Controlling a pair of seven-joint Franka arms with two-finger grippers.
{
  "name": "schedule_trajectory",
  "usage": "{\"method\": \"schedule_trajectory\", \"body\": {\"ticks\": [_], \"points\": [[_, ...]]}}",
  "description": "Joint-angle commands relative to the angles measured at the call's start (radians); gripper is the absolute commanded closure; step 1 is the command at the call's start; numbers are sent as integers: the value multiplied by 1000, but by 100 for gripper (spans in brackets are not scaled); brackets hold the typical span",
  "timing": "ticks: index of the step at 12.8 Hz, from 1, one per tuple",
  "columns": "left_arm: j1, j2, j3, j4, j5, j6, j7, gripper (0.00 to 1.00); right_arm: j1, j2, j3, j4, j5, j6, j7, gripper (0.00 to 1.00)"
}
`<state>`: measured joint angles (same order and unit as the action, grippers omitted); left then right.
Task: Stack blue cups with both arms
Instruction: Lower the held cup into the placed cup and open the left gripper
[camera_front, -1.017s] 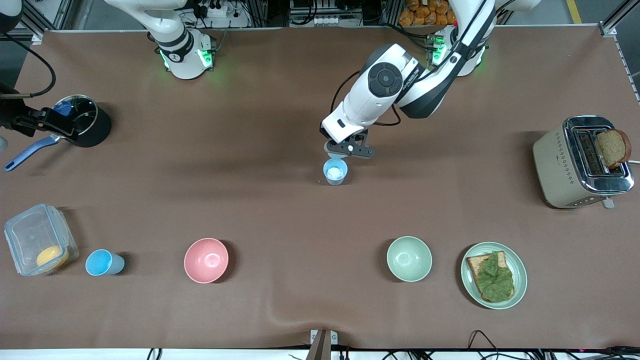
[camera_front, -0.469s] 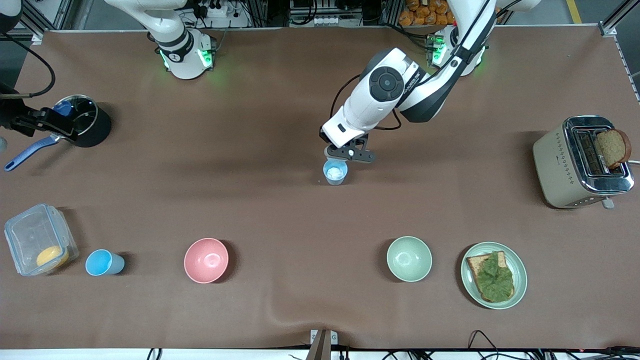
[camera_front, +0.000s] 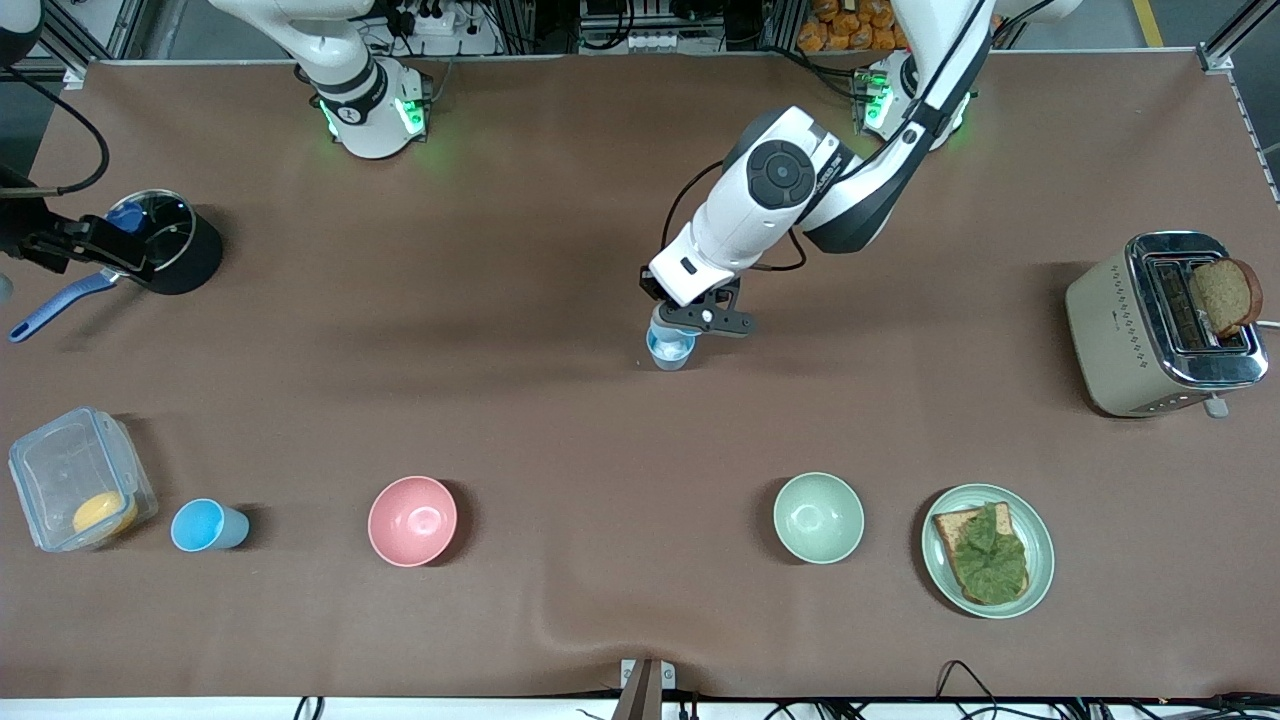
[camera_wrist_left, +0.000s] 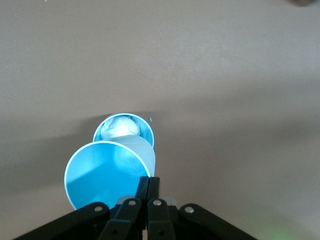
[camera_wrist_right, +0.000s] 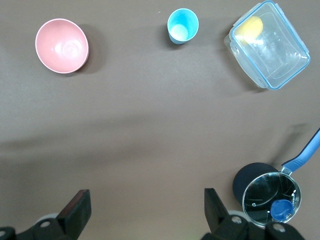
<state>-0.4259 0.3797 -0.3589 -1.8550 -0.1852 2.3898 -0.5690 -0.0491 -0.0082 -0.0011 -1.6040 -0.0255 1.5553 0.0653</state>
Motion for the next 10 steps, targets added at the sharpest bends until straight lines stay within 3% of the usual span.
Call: {"method": "schedule_trajectory", "body": {"ticks": [1,8,9,10], "points": [[-27,25,15,25,29,23,-11,100,-21,-6,12,6,-7,-18,-2,0],[-31,25,43,23,62,32,-2,100,-32,-4,12,6,-7,-20,-10,0],[-31,27,43,22,64,32,-2,95,-31,-4,12,6,-7,-21,-10,0],[-31,25,43,22,64,32,-3,78,-32,-4,12,6,-7,-23,-10,0]]}}
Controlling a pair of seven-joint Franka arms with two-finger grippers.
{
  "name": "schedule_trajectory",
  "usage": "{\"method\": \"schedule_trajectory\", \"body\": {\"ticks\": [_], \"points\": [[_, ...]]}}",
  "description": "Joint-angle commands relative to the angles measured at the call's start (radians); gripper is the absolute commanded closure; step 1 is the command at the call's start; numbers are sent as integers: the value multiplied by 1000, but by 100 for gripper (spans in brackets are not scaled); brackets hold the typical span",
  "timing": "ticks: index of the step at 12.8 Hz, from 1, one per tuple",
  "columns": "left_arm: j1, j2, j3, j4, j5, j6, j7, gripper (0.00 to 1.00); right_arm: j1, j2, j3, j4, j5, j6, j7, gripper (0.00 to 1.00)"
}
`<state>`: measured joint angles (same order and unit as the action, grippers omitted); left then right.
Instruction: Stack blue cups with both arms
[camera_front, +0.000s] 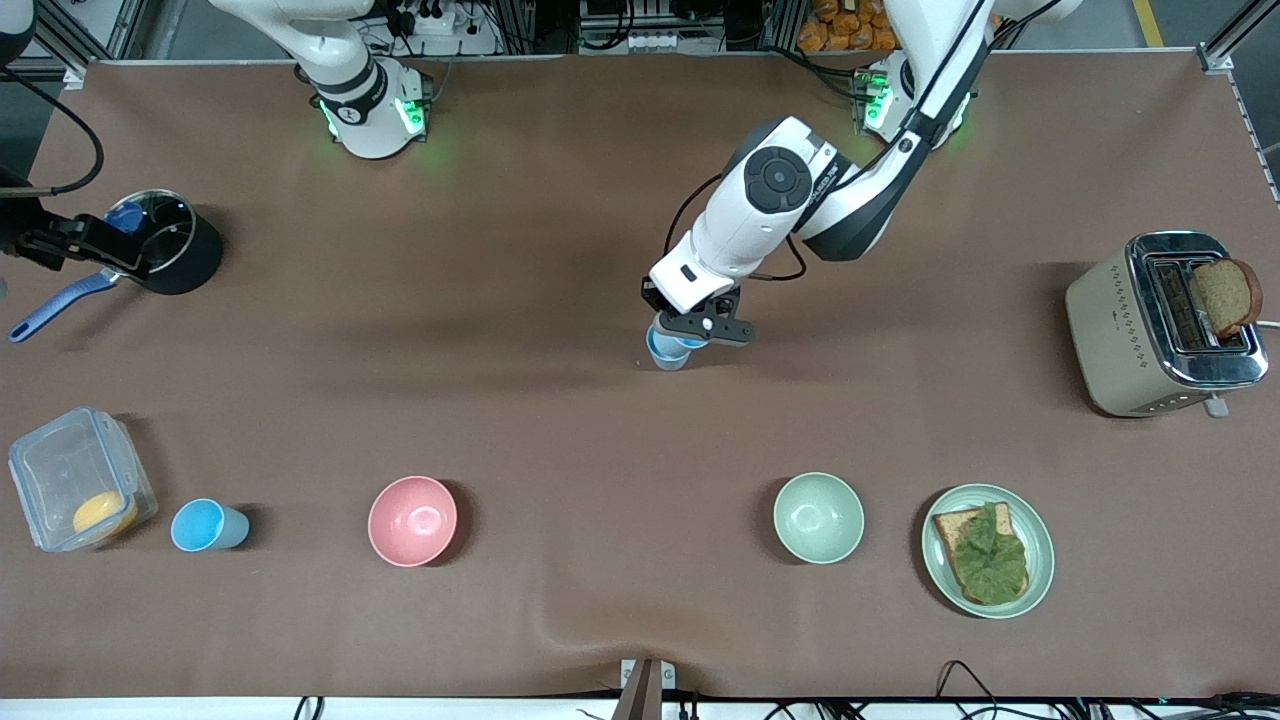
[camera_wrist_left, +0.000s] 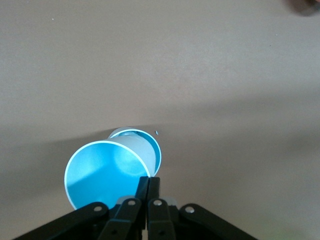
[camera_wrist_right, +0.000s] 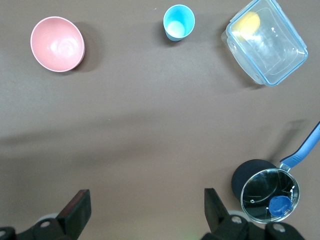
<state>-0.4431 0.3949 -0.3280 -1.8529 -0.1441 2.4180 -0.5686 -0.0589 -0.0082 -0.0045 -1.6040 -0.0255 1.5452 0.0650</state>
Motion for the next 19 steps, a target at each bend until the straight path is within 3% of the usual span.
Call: {"method": "schedule_trajectory", "body": {"ticks": [1,2,7,9,12,17,19], "points": [[-14,10,12,20,23,4,-8,54,-24,-3,15,6,-7,-14,-11,0],[-19,9,13,20,31,6,-8,1,-24,-1,15,6,-7,-14,-11,0],[-5,-33,44,3,89,7,-5,0,-24,-1,15,6,-7,-14,-11,0],[85,-115,69,-22,89,-6,-8,0,-24,-1,15,6,-7,-14,-11,0],[219,-272,67,-39,92,-196,6,0,-24,-1,15,6,-7,-16,-11,0],[466,-493,70,-31,98,-540,327,0,-24,-1,15,6,-7,-20,-11,0],[503,-547,72,-16,176,-637,374,0,-24,-1,15,6,-7,-20,-13,0]]}}
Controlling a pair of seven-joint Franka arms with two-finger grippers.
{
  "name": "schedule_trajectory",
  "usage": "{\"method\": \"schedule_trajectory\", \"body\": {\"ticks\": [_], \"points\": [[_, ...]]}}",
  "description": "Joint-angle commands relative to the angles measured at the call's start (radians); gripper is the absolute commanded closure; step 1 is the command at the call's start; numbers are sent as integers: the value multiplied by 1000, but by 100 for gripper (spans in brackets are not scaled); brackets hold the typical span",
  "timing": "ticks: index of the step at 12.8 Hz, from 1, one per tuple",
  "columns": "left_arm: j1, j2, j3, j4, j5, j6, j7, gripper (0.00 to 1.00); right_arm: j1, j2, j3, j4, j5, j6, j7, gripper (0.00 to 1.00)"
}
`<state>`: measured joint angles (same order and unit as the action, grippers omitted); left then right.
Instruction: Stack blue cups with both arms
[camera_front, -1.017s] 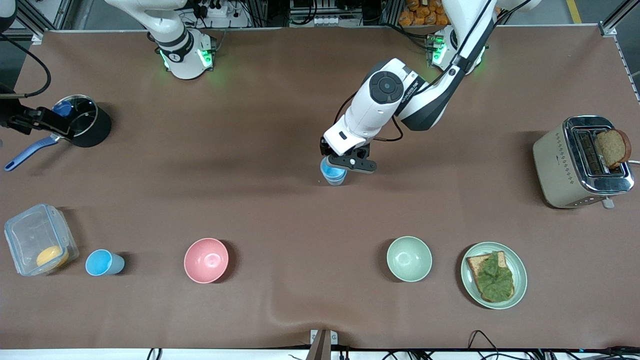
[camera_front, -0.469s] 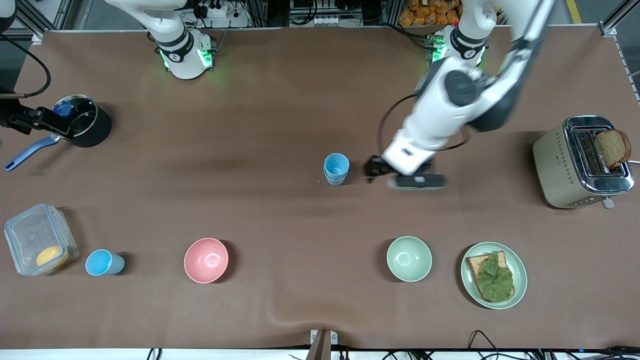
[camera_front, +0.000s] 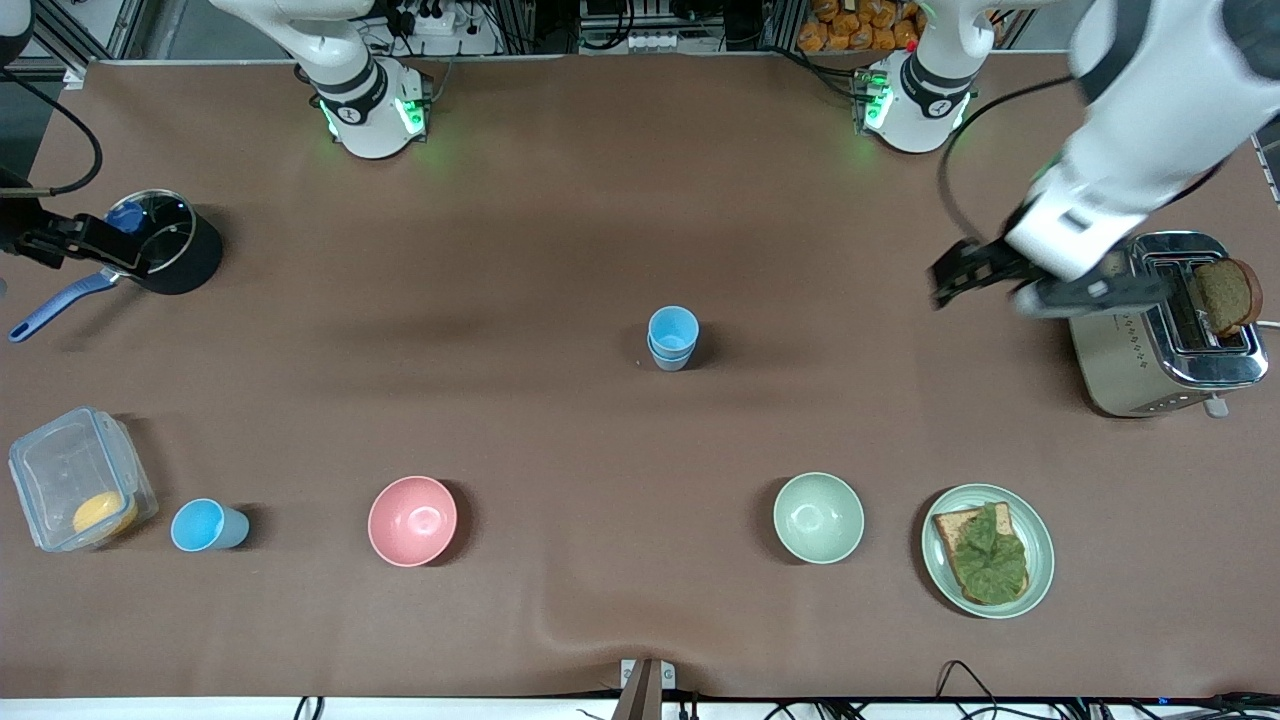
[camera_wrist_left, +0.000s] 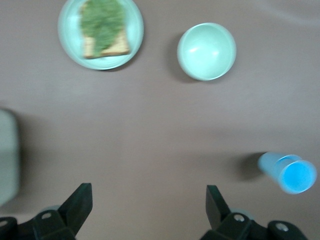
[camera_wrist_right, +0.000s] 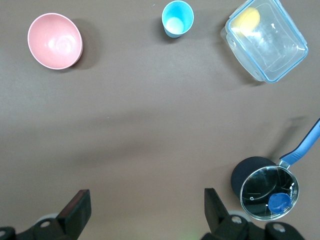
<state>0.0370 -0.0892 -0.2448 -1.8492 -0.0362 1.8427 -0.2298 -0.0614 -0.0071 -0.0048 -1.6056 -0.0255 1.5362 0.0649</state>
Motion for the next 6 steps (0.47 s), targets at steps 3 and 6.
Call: {"method": "schedule_trajectory", "body": {"ticks": [3,6], "points": [[18,-95,50,14,88,-179,55,0,-21,-2,16,7,-7,-11,-11,0],[-32,-90,175,48,44,-227,66,0,-21,-2,16,7,-7,-11,-13,0]]}}
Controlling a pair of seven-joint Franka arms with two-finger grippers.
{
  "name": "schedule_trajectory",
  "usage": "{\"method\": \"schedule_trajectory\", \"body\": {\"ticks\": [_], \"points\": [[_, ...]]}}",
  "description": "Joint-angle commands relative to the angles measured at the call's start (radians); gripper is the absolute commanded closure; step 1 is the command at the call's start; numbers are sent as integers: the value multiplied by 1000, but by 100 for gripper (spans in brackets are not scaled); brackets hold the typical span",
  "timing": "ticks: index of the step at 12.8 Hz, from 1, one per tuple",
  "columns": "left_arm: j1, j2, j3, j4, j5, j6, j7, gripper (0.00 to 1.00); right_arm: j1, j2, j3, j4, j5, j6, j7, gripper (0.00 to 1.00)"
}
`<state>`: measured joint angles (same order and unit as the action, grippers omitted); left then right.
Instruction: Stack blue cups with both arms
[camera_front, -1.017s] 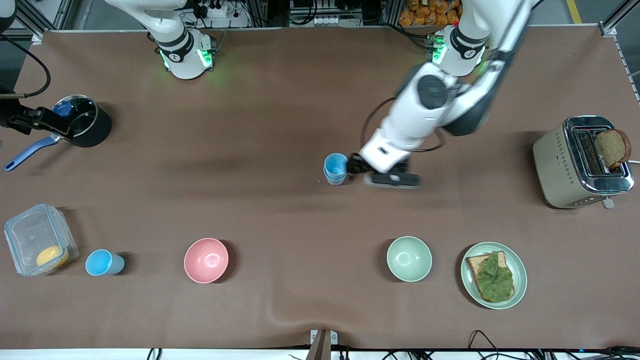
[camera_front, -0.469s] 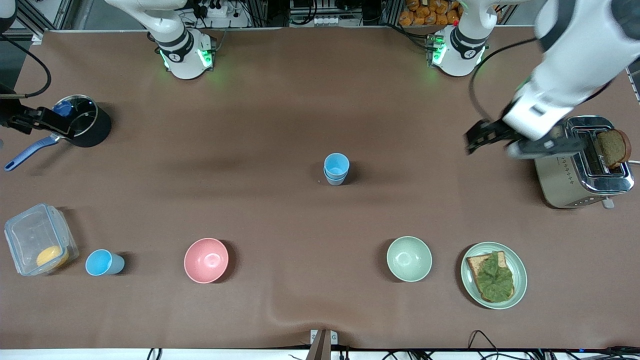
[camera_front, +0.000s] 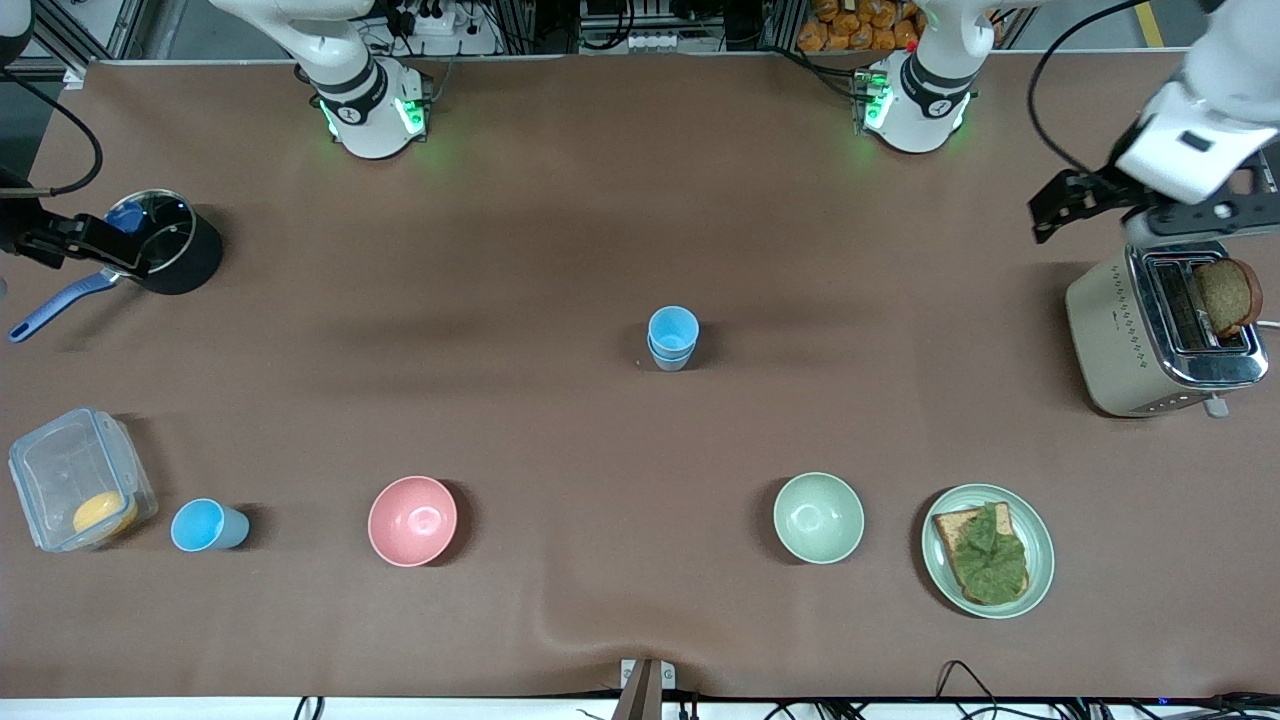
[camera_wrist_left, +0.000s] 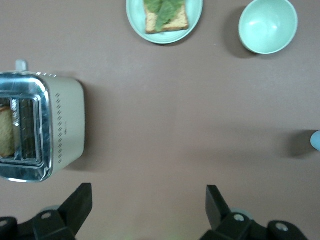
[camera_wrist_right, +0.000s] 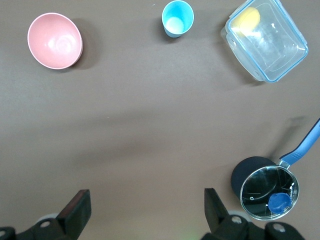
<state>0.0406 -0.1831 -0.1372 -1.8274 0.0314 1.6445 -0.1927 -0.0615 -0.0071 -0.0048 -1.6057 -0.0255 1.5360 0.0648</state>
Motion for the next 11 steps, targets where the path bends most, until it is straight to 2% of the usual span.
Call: {"method": "schedule_trajectory", "body": {"ticks": [1,3,5,11], "points": [[-53,4,96,34,-27,-43,30,0,-21,-2,15,7,-7,-11,-13,0],[-62,31,133,94,-40,-89,30,0,-21,-2,15,7,-7,-11,-13,0],[-62,82,124,201,-41,-129,16,0,-21,-2,15,7,-7,-11,-13,0],[-45,91,113,211,-42,-130,16,0,-21,-2,15,7,-7,-14,-11,0]]}}
